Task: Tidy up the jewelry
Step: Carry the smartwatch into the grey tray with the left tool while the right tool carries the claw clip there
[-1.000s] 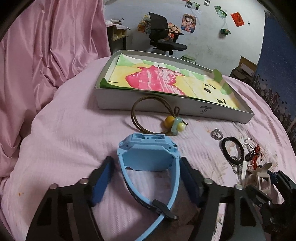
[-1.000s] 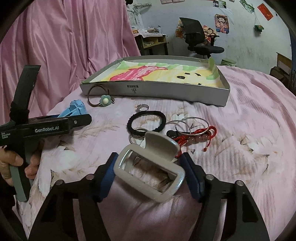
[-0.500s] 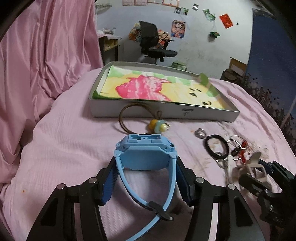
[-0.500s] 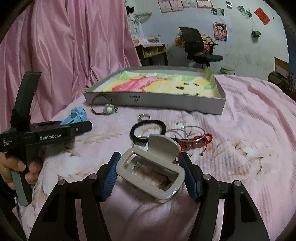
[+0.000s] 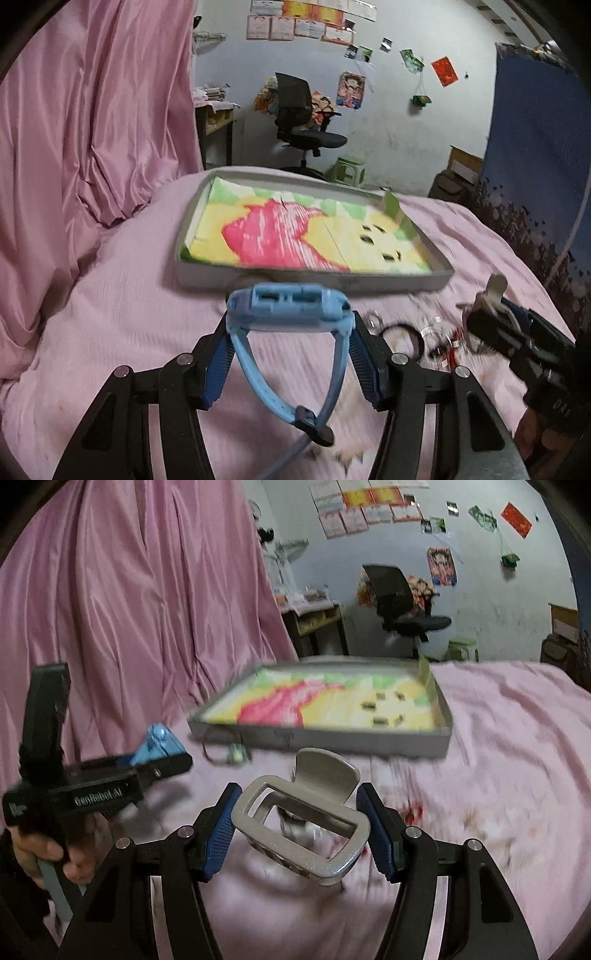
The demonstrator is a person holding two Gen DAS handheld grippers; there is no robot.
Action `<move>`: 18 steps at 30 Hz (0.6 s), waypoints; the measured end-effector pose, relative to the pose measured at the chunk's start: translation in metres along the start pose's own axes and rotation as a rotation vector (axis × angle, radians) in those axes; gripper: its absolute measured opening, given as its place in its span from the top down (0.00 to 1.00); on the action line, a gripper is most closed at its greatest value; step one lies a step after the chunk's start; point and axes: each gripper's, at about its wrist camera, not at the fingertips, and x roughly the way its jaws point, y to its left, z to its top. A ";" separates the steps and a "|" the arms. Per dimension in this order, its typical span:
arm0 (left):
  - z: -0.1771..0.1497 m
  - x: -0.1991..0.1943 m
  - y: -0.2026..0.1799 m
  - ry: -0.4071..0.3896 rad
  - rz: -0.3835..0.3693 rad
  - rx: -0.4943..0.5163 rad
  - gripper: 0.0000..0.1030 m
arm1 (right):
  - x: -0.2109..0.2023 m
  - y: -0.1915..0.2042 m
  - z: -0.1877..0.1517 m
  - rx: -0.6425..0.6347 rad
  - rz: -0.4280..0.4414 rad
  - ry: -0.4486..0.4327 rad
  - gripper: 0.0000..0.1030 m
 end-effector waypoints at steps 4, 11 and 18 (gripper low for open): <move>0.029 0.017 0.006 -0.005 0.029 -0.002 0.46 | 0.018 -0.001 0.032 -0.005 0.014 -0.053 0.43; 0.070 0.073 0.021 0.067 0.065 -0.016 0.46 | 0.085 -0.015 0.081 0.032 0.006 -0.066 0.43; 0.076 0.121 0.027 0.179 0.082 -0.051 0.46 | 0.140 -0.033 0.082 0.080 -0.029 0.030 0.43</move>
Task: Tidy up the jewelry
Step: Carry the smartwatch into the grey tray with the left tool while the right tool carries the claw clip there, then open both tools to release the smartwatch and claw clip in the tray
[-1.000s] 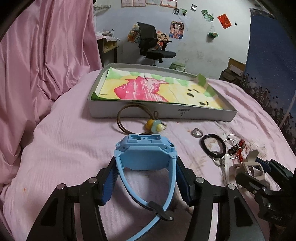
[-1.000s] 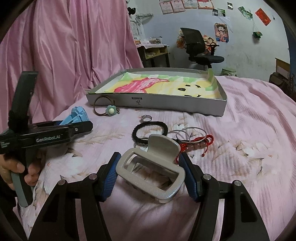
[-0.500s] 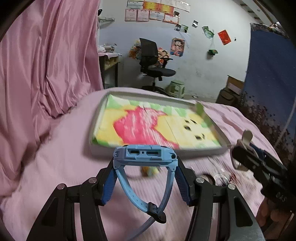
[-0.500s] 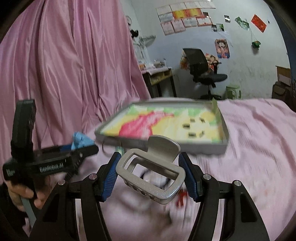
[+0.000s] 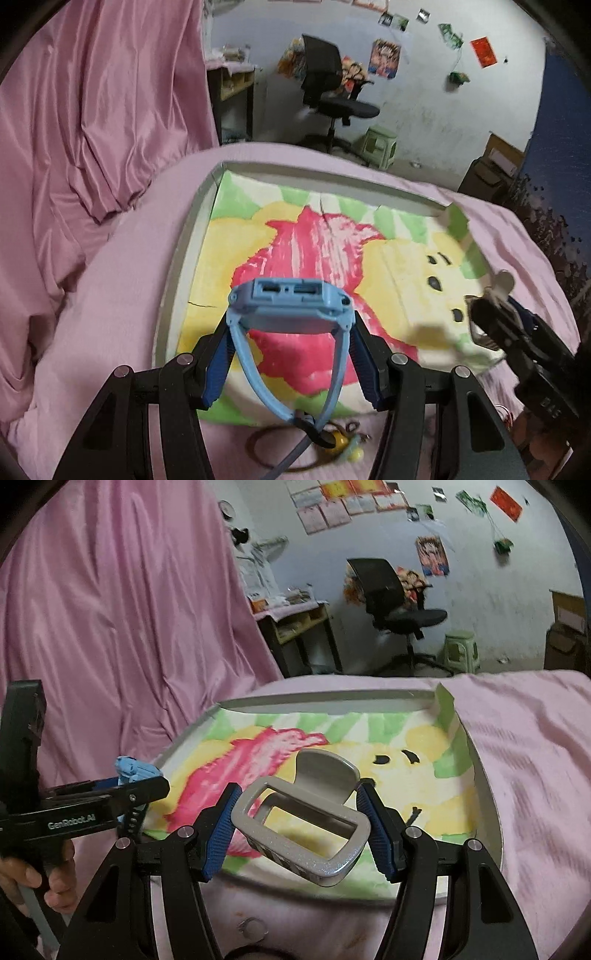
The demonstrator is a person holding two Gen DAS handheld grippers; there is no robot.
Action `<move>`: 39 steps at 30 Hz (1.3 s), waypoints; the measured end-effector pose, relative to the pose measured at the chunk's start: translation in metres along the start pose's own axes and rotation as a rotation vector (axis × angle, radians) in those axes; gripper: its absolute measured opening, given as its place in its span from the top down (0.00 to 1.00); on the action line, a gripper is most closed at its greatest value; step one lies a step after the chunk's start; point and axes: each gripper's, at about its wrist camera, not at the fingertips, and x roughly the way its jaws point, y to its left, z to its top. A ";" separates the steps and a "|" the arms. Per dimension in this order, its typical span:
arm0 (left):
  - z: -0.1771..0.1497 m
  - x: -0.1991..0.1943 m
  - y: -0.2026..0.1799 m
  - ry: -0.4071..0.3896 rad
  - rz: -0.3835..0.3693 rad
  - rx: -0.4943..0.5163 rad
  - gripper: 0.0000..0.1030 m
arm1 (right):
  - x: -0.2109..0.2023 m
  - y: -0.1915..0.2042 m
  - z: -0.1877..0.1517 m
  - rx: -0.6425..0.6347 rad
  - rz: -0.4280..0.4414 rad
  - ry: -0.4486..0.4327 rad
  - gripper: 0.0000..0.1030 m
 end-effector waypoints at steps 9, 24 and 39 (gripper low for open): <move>-0.010 0.022 -0.004 0.065 0.039 0.019 0.46 | 0.022 -0.006 -0.005 -0.010 -0.023 0.084 0.43; -0.026 -0.032 0.007 -0.094 -0.018 -0.055 0.32 | 0.008 -0.010 -0.013 -0.006 -0.032 0.100 0.35; -0.087 -0.122 -0.014 -0.366 -0.043 0.010 0.04 | -0.106 0.002 -0.028 -0.057 -0.045 -0.165 0.13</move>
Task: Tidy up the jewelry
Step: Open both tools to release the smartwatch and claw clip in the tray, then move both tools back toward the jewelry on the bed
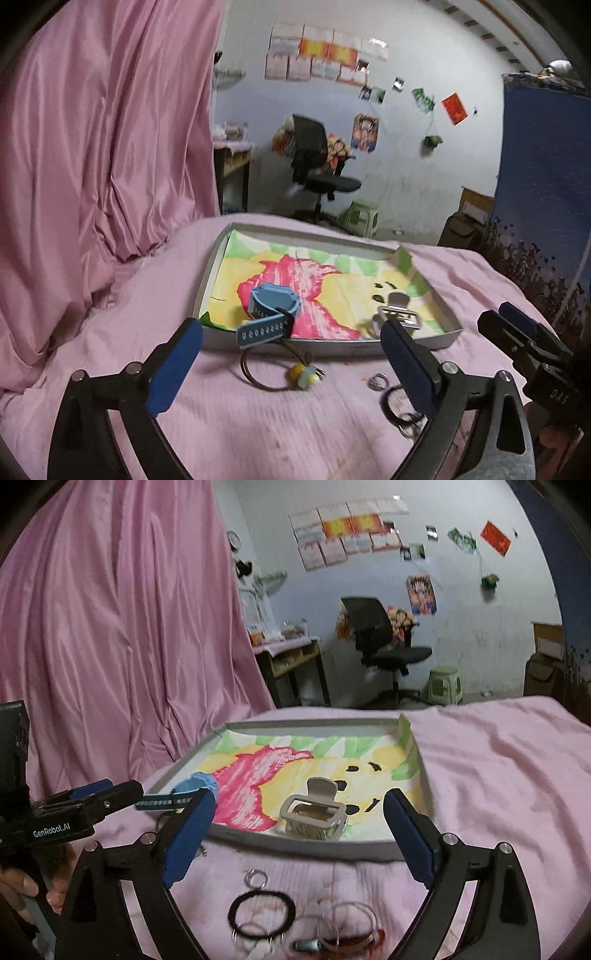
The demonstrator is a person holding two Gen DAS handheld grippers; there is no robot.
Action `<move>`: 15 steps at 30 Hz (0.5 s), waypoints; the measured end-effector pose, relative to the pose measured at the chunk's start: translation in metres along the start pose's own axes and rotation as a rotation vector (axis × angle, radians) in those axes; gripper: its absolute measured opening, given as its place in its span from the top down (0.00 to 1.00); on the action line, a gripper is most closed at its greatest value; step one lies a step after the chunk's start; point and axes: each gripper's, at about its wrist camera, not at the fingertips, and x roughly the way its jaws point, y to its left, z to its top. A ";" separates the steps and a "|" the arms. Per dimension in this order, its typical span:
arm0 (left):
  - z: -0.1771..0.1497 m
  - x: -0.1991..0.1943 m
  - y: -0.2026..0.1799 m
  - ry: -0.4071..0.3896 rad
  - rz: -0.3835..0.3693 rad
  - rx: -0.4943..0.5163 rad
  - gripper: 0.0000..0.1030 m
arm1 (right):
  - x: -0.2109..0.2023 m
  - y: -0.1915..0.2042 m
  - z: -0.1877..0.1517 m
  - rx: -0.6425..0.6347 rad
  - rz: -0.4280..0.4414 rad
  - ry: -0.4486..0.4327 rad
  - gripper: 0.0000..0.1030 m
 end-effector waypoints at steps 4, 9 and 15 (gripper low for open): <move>-0.013 -0.020 -0.008 -0.029 -0.009 0.040 0.02 | -0.028 0.004 -0.004 -0.030 -0.001 -0.045 0.06; -0.029 -0.034 -0.015 -0.015 -0.024 0.068 0.02 | -0.054 0.007 -0.014 -0.065 -0.026 -0.053 0.05; -0.043 -0.043 -0.019 0.023 -0.036 0.068 0.02 | -0.082 -0.003 -0.027 -0.095 -0.056 -0.009 0.05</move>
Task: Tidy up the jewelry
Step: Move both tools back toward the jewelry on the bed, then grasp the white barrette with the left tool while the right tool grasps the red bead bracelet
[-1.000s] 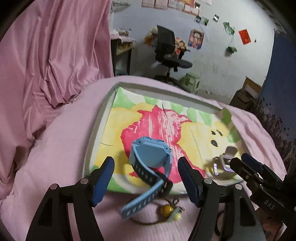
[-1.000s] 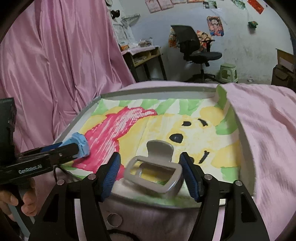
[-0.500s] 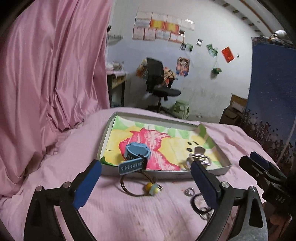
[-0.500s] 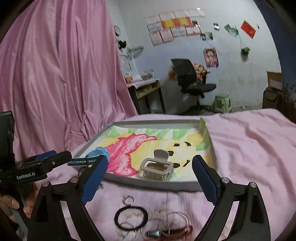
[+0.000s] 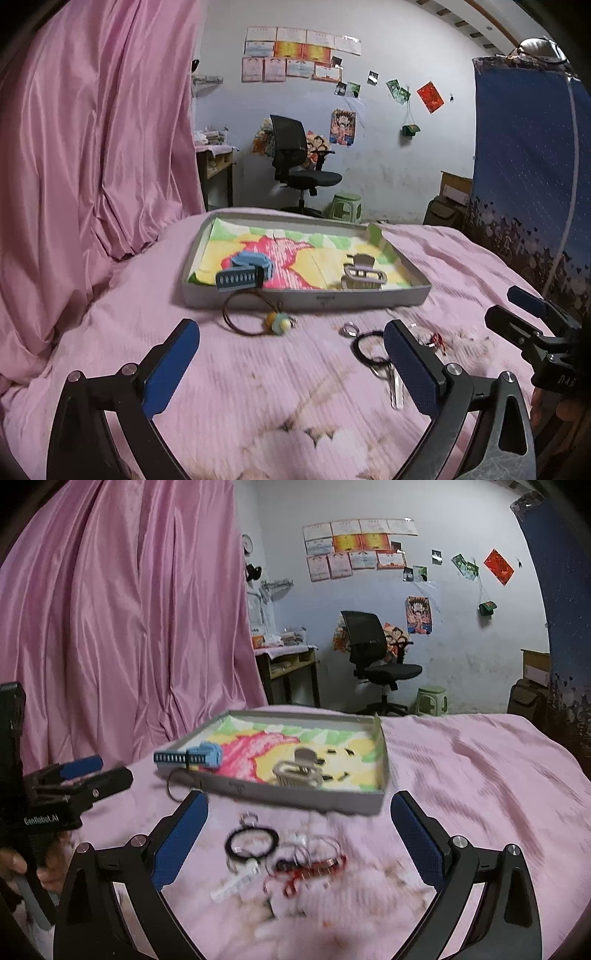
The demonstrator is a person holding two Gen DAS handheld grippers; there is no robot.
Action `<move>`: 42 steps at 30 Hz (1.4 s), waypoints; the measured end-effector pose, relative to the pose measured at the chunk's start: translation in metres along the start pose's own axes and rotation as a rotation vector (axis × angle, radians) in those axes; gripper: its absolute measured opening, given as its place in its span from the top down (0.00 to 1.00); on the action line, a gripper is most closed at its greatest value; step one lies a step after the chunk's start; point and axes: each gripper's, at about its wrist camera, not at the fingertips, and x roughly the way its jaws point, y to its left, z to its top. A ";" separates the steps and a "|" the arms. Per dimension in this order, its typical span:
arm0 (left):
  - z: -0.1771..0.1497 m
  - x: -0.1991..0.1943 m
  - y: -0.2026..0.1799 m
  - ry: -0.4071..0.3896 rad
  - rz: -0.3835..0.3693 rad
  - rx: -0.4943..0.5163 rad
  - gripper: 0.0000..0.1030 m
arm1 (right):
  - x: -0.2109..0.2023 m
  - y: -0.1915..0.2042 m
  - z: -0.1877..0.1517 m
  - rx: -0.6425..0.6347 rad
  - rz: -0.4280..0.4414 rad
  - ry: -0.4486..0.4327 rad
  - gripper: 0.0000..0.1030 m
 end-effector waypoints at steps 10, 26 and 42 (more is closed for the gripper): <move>-0.015 0.021 0.006 0.170 -0.050 -0.078 0.02 | -0.005 -0.020 -0.015 0.019 -0.032 0.126 0.05; -0.030 0.046 -0.024 0.316 -0.249 -0.022 0.40 | 0.030 -0.022 -0.035 0.022 0.032 0.324 0.35; -0.041 0.093 -0.063 0.487 -0.398 0.029 0.72 | 0.057 -0.022 -0.045 0.014 0.091 0.439 0.62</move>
